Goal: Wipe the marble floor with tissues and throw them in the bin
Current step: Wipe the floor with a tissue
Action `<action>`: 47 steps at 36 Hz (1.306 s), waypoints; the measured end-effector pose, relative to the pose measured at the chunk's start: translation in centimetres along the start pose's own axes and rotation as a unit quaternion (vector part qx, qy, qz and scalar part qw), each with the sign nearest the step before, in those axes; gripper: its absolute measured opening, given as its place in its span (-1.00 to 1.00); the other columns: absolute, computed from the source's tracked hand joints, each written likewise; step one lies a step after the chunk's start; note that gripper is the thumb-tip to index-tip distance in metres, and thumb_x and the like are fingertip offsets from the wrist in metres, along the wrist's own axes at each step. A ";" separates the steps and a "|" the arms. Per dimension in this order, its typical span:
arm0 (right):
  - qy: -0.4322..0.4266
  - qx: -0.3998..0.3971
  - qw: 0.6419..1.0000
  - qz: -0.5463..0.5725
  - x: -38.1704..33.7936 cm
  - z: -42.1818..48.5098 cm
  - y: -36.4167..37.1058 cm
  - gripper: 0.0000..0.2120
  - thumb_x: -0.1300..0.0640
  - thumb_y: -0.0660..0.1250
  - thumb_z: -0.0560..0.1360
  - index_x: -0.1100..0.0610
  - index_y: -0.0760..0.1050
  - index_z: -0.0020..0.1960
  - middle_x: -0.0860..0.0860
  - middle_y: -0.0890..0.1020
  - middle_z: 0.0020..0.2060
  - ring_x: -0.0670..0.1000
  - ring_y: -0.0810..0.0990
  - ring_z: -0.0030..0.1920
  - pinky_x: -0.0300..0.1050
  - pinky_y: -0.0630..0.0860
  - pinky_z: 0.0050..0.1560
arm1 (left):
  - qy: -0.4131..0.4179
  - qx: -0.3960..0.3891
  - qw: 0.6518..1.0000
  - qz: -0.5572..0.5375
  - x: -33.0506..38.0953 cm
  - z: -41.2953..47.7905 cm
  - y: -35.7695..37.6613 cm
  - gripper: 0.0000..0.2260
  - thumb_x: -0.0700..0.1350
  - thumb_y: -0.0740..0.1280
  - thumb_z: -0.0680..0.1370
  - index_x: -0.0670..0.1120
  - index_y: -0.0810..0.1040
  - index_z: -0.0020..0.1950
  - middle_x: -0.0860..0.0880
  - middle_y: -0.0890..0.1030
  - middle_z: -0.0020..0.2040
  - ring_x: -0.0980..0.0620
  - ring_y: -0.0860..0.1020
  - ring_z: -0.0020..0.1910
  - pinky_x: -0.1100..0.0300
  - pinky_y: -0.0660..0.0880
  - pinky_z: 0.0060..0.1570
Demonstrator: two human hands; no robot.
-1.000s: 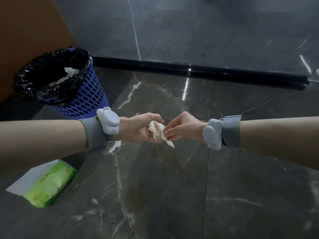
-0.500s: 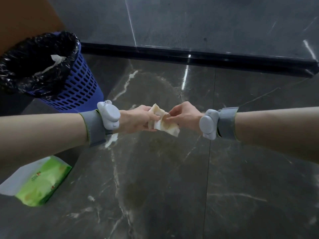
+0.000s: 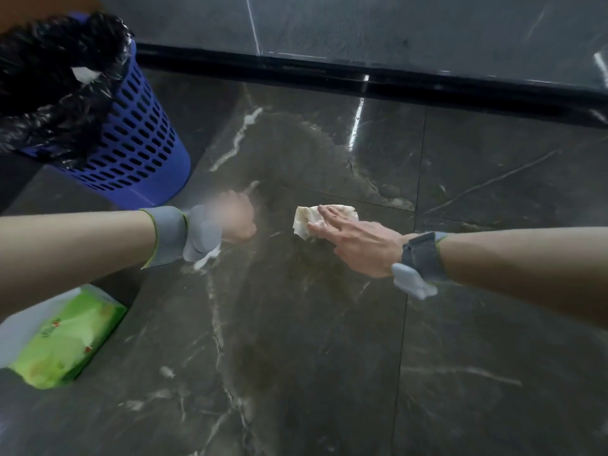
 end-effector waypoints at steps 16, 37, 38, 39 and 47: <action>0.037 0.003 0.999 0.010 0.2 4.0 1.5 -0.35 -0.04 0.08 0.70 -0.02 -0.16 0.68 -0.05 -0.25 0.65 0.00 -0.24 0.65 0.04 0.12 0.62 | -0.022 -0.069 0.997 0.016 -1.2 1.2 3.1 -0.32 -0.12 0.11 0.70 -0.37 -0.22 0.63 -0.31 -0.22 0.66 -0.23 -0.09 0.68 -0.06 0.05 0.62; -0.240 -0.117 0.961 -0.075 -10.8 -6.0 7.5 -0.25 -0.03 0.20 0.62 0.08 -0.09 0.69 -0.05 -0.16 0.66 -0.04 -0.10 0.66 0.00 0.11 0.63 | 0.062 -0.059 0.967 0.238 -1.9 -0.4 0.4 -0.66 0.04 0.17 0.64 -0.14 0.60 0.20 -0.06 0.63 0.14 -0.12 0.66 0.06 -0.06 0.66 0.04; -0.250 -0.124 0.956 -0.090 -10.5 -6.3 7.5 -0.25 -0.02 0.19 0.62 0.08 -0.10 0.69 -0.04 -0.16 0.66 -0.03 -0.10 0.66 0.00 0.07 0.63 | 0.064 -0.061 0.968 0.233 -1.7 -0.9 0.4 -0.64 0.06 0.16 0.66 -0.14 0.59 0.23 -0.06 0.63 0.15 -0.12 0.65 0.09 -0.06 0.65 0.06; -0.256 -0.127 0.952 -0.106 -10.1 -6.2 7.4 -0.26 -0.02 0.19 0.63 0.08 -0.10 0.69 -0.04 -0.16 0.66 -0.02 -0.10 0.66 0.00 0.05 0.64 | 0.069 -0.066 0.969 0.230 -1.5 -1.0 0.6 -0.64 0.07 0.15 0.67 -0.13 0.58 0.25 -0.07 0.62 0.17 -0.12 0.65 0.11 -0.07 0.64 0.08; -0.093 -0.110 0.982 -0.118 -2.6 -4.0 2.4 -0.28 -0.03 0.11 0.66 0.10 -0.18 0.68 -0.01 -0.21 0.65 -0.01 -0.08 0.66 0.03 0.22 0.59 | 0.089 -0.078 0.966 0.230 -0.8 -2.9 1.2 -0.63 0.07 0.13 0.69 -0.15 0.57 0.26 -0.09 0.63 0.16 -0.14 0.65 0.13 -0.10 0.63 0.14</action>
Point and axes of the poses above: each hand's wrist, its own z-axis towards the middle knuckle, its own y-axis out of the palm, x = y × z, the point moved 9 cm from there along z, towards the middle knuckle
